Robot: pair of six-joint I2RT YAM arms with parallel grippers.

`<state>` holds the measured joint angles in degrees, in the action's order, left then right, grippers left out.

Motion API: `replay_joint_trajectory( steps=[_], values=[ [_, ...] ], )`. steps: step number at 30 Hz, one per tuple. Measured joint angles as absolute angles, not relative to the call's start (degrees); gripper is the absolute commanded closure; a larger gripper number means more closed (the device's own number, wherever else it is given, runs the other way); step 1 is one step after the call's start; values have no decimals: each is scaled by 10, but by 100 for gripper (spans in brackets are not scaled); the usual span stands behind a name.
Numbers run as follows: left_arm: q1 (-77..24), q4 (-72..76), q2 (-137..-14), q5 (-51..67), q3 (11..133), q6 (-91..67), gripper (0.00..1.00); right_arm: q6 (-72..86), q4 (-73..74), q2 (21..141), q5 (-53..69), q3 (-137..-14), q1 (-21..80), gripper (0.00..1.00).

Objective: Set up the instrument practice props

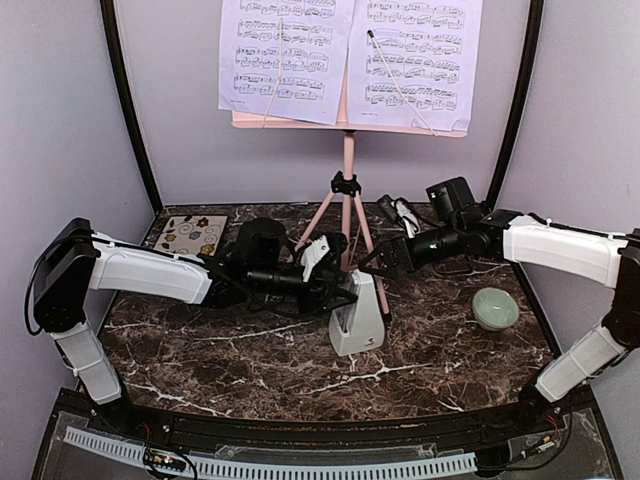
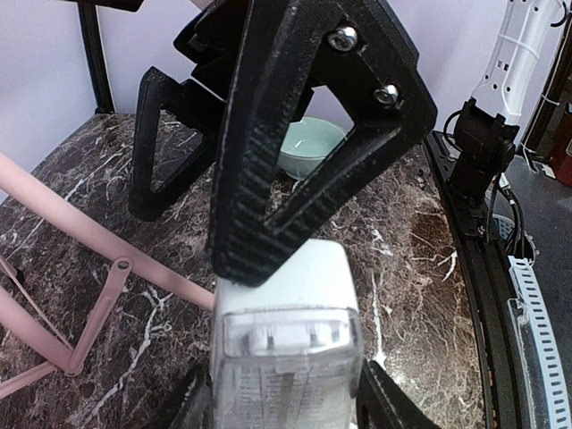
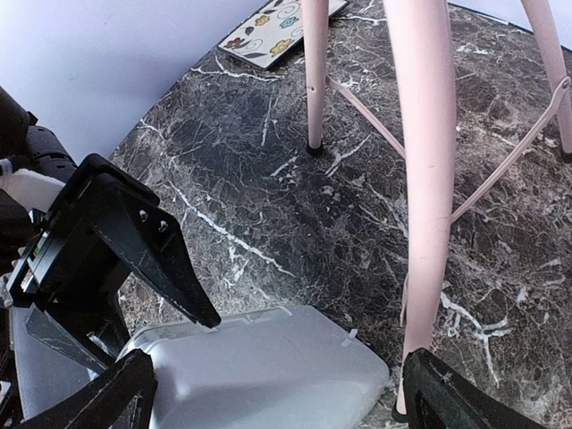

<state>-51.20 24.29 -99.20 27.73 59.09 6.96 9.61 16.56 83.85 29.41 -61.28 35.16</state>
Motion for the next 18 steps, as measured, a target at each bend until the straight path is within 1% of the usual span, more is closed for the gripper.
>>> replay_joint_trajectory(
  steps=[9, 18],
  values=[
    [-511, 305, -978, 272, 545, 62, 69, 80, 140, 838, 284, -603, 361, 2],
    [-511, 316, -959, 267, 519, 63, 73, 75, 126, 836, 282, -594, 367, 1]
  ],
)
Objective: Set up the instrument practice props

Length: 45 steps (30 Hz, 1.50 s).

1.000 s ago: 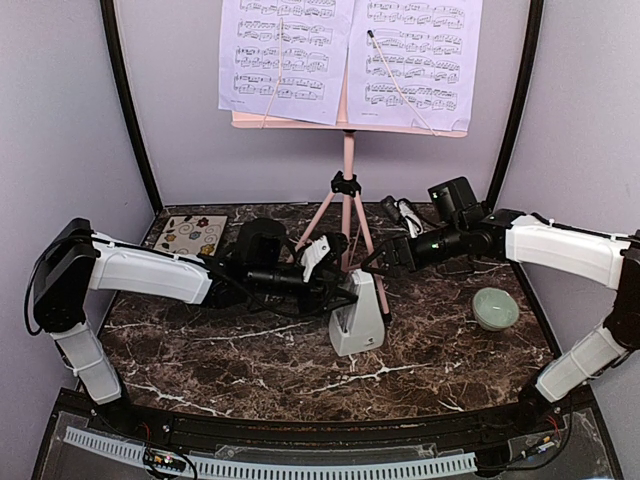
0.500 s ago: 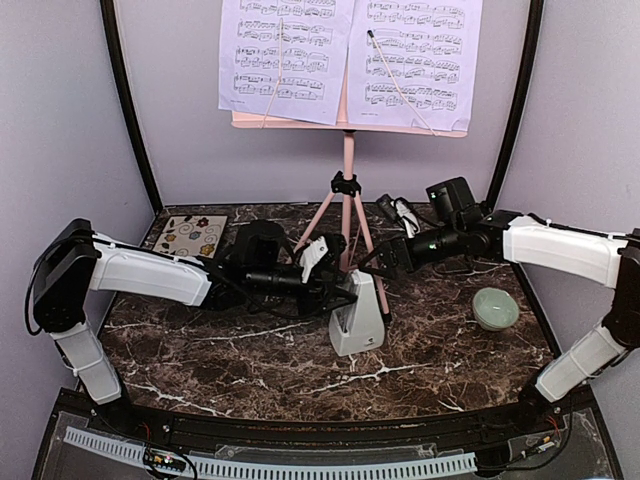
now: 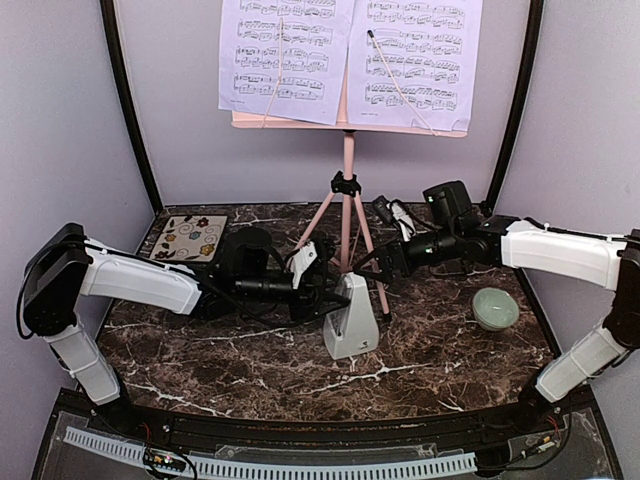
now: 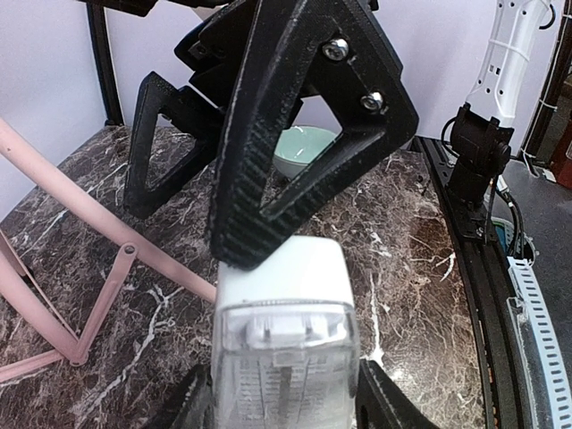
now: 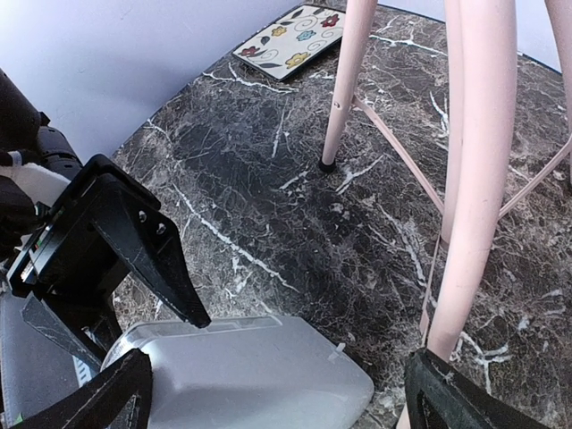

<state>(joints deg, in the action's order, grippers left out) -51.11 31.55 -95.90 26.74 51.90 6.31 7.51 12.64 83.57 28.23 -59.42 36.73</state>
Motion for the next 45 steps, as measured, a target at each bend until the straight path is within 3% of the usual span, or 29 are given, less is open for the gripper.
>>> replay_joint_trajectory(
  steps=[20, 45],
  values=[
    [-511, 315, -960, 270, 521, 63, 76, 76, 181, 826, 311, -601, 379, 0],
    [-509, 313, -907, 248, 483, 73, 77, 78, 181, 845, 336, -601, 385, 8]
  ],
)
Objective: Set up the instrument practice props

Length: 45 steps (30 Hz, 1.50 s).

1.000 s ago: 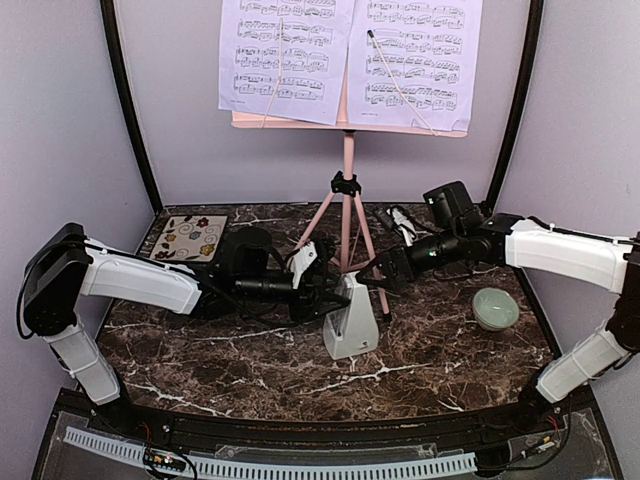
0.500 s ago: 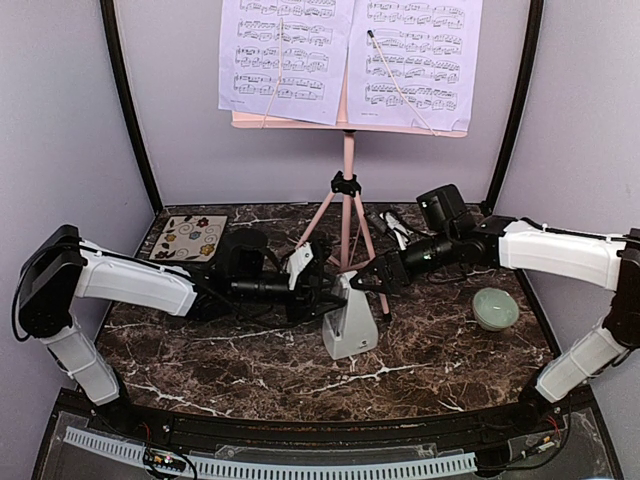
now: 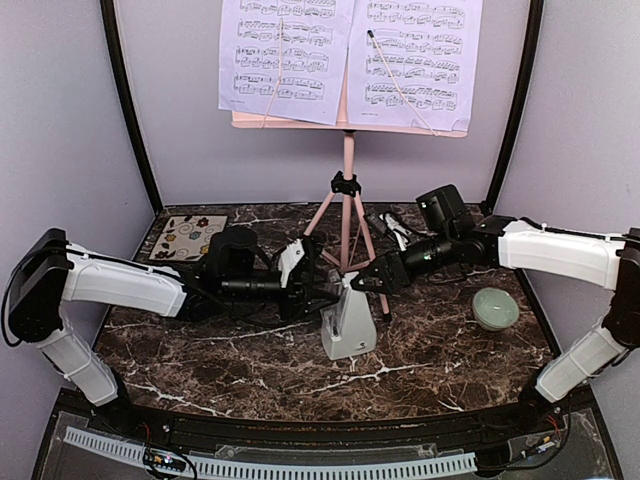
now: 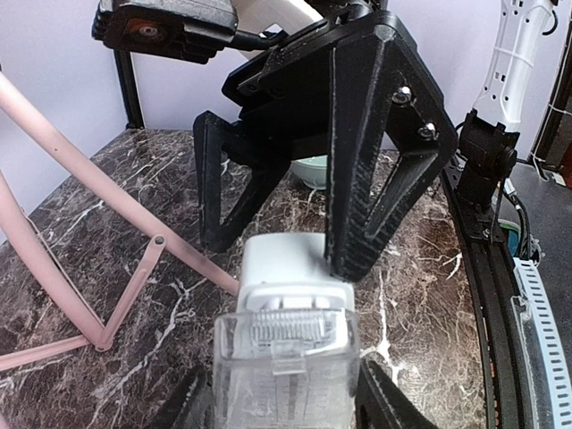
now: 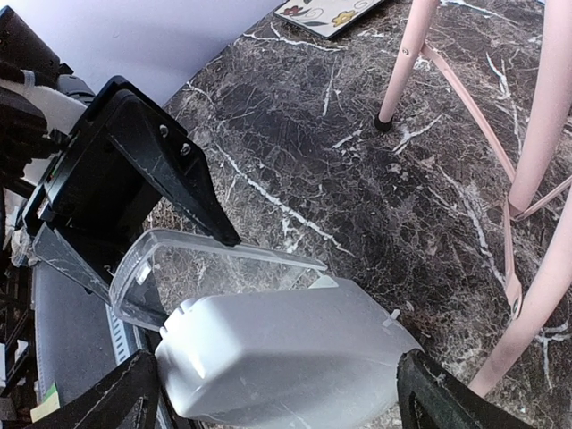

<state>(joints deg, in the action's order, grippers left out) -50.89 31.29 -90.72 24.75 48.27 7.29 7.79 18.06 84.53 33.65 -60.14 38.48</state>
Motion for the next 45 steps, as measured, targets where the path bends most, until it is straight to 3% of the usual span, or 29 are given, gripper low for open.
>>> replay_joint_trajectory(
  steps=[9, 16, 24, 33, 37, 40, 43, 45],
  values=[
    [-466, 261, -825, 217, 466, -8, 78, 75, 191, 845, 339, -609, 384, 7],
    [-361, 40, -790, 116, 545, -134, 82, 73, 195, 845, 337, -612, 384, 6],
    [-266, -205, -893, 37, 676, -217, 82, 70, 217, 845, 322, -628, 384, 0],
    [-243, -315, -1036, 19, 731, -231, 78, 68, 276, 853, 281, -675, 395, 0],
    [-241, -329, -1074, 9, 756, -229, 70, 81, 296, 854, 251, -688, 406, 0],
    [-240, -331, -1087, 2, 763, -227, 57, 96, 306, 851, 230, -693, 416, 0],
    [-239, -331, -1097, -1, 767, -223, 37, 113, 313, 848, 207, -696, 428, 0],
    [-239, -331, -1103, -1, 767, -217, 17, 120, 318, 847, 196, -698, 436, 0]
  ],
)
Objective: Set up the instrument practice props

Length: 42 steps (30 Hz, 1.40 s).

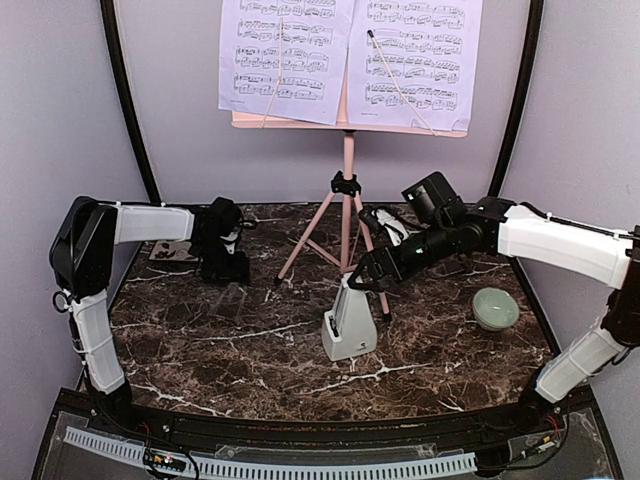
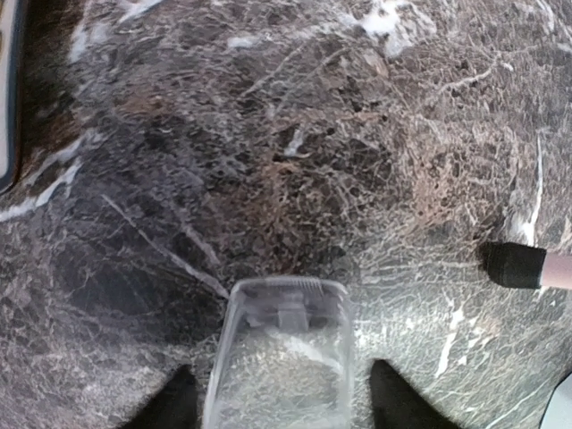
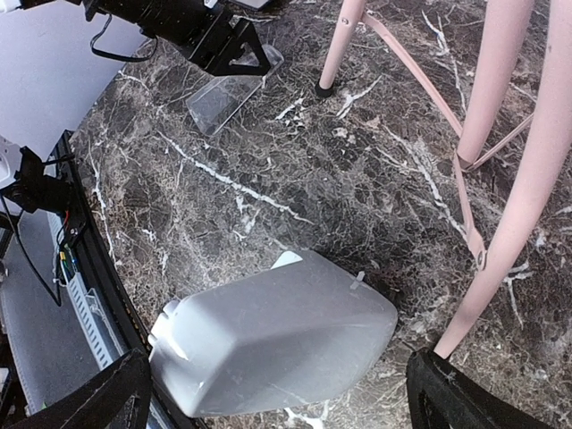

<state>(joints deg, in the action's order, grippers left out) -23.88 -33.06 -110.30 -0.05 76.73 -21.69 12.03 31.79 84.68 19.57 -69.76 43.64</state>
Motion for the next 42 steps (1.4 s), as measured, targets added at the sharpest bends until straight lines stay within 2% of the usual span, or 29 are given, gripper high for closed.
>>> replay_joint_trajectory(
  steps=[2, 5, 9, 12, 19, 28, 36, 42],
  values=[
    [-237, -330, -1108, 1, 767, -215, 9, 128, 324, 847, 186, -701, 446, 0],
    [-233, -329, -1110, 5, 767, -212, 6, 139, 331, 847, 171, -707, 455, 2],
    [-232, -300, -1095, 10, 748, -209, 6, 147, 333, 847, 167, -707, 457, 8],
    [-232, -252, -1028, 29, 680, -200, 7, 149, 331, 847, 171, -707, 458, 9],
    [-238, -52, -831, 182, 515, -156, 11, 131, 328, 847, 182, -709, 458, 0],
    [-344, 103, -864, 329, 463, -76, 12, 129, 309, 823, 182, -692, 458, 0],
    [-351, 123, -966, 345, 494, -37, 25, 171, 299, 722, 153, -545, 458, 15],
    [-353, 126, -1031, 352, 574, -25, 39, 211, 276, 754, 132, -491, 458, 32]
  ],
)
